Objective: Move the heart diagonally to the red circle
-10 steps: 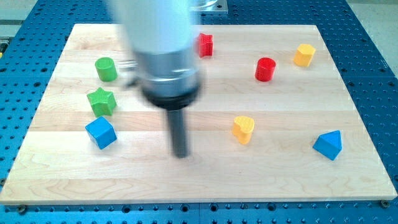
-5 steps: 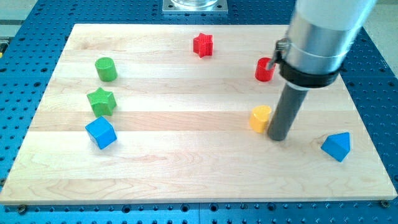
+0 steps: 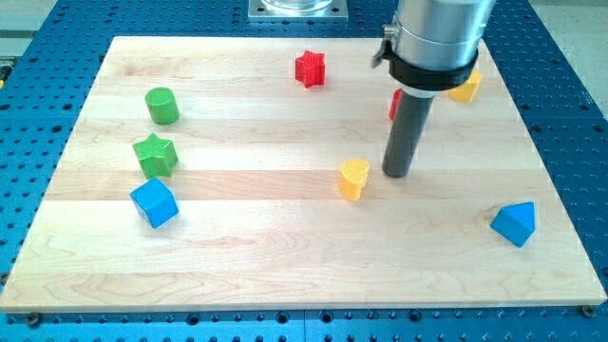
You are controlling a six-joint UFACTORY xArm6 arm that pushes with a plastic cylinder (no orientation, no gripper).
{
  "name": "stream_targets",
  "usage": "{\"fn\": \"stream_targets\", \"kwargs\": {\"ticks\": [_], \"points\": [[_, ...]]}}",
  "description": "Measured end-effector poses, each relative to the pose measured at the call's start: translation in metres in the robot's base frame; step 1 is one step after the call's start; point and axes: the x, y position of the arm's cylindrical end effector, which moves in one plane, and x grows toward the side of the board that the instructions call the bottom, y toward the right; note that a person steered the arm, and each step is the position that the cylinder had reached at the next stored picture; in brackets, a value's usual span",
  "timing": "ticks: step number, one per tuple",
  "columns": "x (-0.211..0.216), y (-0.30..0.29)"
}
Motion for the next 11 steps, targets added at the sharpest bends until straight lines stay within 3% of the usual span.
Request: {"fn": "stream_targets", "kwargs": {"ticks": [2,3,4,5,7,11], "points": [[0.059,-0.084],[0.058,-0.029],[0.085,-0.043],[0.102,-0.097],[0.075,-0.097],[0.064,-0.084]]}}
